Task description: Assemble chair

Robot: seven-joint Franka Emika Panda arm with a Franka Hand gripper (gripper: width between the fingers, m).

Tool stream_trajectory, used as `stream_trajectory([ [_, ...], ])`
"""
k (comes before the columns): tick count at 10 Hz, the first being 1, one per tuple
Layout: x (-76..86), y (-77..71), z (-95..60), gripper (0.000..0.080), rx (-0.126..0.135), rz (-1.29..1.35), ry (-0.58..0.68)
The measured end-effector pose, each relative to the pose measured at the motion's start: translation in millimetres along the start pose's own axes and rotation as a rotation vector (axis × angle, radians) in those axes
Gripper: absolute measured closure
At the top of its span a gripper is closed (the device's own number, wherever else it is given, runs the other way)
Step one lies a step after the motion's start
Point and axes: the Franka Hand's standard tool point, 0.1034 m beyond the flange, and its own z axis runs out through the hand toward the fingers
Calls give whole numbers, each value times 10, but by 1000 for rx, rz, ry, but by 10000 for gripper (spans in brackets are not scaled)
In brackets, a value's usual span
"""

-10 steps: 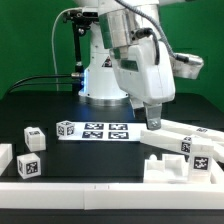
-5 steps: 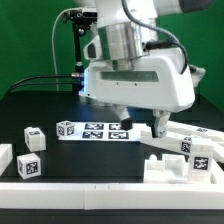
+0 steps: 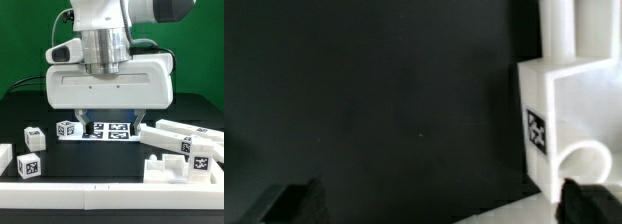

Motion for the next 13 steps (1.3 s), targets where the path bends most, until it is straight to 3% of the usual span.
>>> stream_trajectory([
  [3,-9,81,24,151,-7,-233,-5],
  [6,-34,744,18,151,-60,-490,-38],
  [7,-18,836,8,151,-59,-468,-41],
  [11,-113,795,61,151,-45,-451,-113],
  [12,-203,936,109,151,-63,-455,-223],
  [13,-240,1086,94,151,-107,-472,-299],
])
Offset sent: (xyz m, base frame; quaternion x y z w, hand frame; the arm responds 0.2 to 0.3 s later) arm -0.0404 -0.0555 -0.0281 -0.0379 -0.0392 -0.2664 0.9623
